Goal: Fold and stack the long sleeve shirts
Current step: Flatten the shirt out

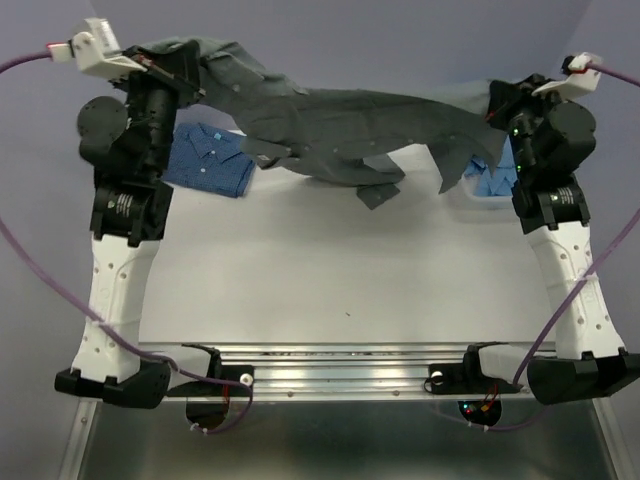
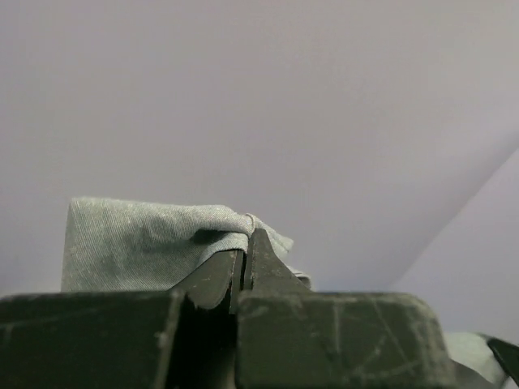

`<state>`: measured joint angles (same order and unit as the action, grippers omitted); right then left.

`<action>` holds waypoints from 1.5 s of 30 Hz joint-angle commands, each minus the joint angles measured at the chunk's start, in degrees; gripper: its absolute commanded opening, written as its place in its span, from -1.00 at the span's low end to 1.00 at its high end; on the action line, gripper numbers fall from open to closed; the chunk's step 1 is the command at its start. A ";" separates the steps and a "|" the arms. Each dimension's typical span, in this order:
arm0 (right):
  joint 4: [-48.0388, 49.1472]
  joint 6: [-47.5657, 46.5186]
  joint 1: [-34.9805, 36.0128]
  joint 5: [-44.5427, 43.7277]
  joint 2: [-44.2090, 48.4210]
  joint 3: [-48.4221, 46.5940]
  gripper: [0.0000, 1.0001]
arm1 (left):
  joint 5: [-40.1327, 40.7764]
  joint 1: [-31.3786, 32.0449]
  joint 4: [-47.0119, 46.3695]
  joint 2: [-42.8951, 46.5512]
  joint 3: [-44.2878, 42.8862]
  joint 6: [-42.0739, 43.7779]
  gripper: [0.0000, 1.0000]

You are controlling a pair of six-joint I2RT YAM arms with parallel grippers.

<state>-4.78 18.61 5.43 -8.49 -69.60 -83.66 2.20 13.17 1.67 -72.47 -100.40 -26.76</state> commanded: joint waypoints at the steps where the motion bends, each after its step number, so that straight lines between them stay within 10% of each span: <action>1: 4.07 -8.67 0.19 1.81 -0.27 -9.66 -0.99 | 8.69 0.19 -7.90 5.49 -5.41 6.63 -1.00; 15: 6.36 -20.45 0.19 3.13 -2.99 -31.38 -0.99 | 14.33 0.10 -9.49 7.78 -18.69 11.21 -1.00; 27: 6.62 -21.95 0.19 4.45 -6.24 -31.57 -0.99 | 17.66 0.19 -12.75 6.82 -17.20 13.58 -1.00; 38: 6.79 -21.69 0.19 7.35 -28.46 -34.54 -0.99 | 11.79 -7.71 -4.49 -17.60 -24.83 6.21 -1.00; 45: 10.02 -25.90 -0.33 0.44 -54.65 -63.25 -0.99 | -6.02 -12.73 -8.94 -39.14 -45.29 2.51 -1.00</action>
<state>-1.65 -3.70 5.80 -1.58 -119.07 -132.31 7.20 2.44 -0.93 -107.77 -135.90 -21.98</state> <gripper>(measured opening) 0.037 0.036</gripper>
